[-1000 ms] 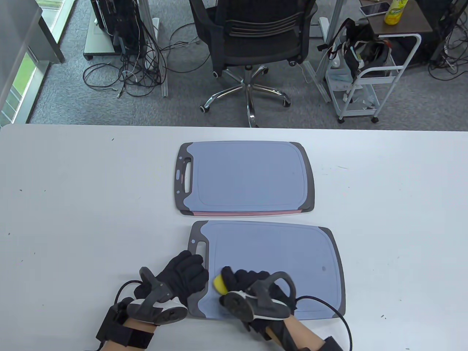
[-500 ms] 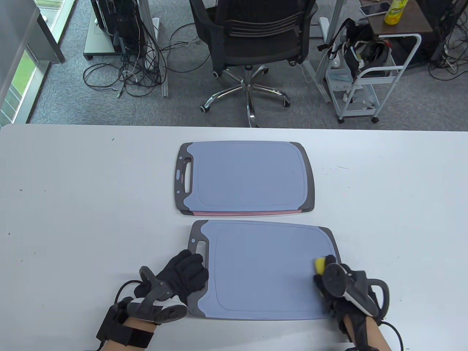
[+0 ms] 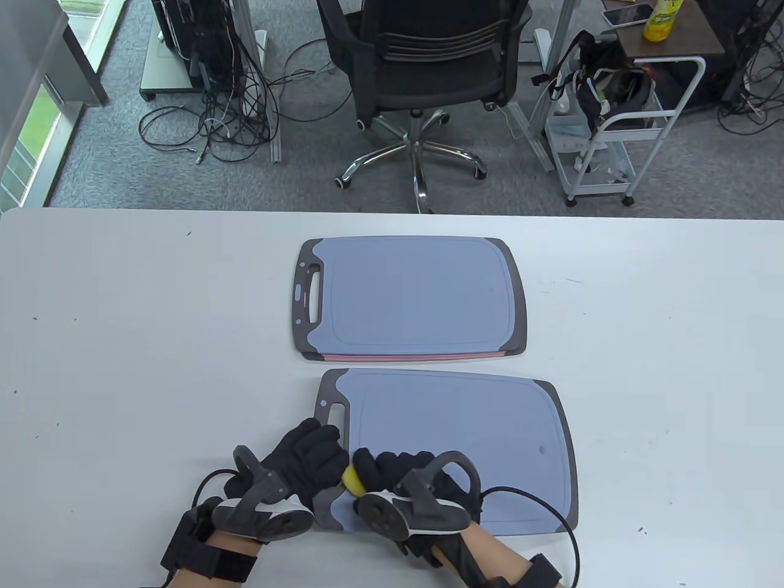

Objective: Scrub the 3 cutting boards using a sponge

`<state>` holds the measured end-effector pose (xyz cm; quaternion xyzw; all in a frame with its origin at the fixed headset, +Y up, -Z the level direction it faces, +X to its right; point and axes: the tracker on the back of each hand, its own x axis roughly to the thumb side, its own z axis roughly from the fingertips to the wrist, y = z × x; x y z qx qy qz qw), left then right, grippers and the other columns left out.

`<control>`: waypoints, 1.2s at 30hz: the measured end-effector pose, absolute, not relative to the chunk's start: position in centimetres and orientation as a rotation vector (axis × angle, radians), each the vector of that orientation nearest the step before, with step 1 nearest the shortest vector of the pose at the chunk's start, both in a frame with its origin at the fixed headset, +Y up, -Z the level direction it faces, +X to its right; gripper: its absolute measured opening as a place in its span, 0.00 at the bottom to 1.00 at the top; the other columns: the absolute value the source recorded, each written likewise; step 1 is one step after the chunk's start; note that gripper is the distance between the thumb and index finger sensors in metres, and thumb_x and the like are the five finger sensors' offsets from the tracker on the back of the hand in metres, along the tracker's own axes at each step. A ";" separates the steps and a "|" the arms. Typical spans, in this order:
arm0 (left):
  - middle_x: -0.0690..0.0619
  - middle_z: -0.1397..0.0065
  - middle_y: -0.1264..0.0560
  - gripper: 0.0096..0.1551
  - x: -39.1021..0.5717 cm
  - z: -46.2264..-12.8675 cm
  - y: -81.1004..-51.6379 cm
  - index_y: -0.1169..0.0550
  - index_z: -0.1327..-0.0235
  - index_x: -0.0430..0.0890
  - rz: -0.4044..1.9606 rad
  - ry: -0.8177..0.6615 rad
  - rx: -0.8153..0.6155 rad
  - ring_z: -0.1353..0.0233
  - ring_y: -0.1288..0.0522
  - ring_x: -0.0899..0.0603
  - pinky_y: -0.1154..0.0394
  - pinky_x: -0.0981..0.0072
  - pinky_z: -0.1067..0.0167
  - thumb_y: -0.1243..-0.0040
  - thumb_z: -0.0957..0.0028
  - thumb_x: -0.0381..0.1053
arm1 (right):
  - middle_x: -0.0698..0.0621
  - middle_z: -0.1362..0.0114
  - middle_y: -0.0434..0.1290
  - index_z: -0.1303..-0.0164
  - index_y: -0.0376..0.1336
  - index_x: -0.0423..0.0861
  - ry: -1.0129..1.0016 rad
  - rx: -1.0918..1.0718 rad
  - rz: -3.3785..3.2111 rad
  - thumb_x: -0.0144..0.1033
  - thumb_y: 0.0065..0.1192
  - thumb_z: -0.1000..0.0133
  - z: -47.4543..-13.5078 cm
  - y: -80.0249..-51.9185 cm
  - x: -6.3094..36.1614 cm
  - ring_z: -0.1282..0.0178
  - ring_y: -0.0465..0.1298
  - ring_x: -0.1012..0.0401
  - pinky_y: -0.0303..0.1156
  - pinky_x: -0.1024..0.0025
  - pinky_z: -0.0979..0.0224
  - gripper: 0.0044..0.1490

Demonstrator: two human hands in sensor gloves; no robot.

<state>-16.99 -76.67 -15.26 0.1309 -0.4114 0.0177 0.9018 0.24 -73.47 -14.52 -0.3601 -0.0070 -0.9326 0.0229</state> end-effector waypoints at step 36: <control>0.58 0.31 0.29 0.22 -16.9 -15.5 -76.7 0.33 0.36 0.55 0.022 -0.823 0.253 0.21 0.32 0.45 0.37 0.43 0.24 0.36 0.39 0.53 | 0.46 0.42 0.73 0.25 0.57 0.44 -0.071 -0.744 -2.985 0.60 0.53 0.49 -14.6 -75.0 8.9 0.55 0.78 0.58 0.75 0.55 0.43 0.46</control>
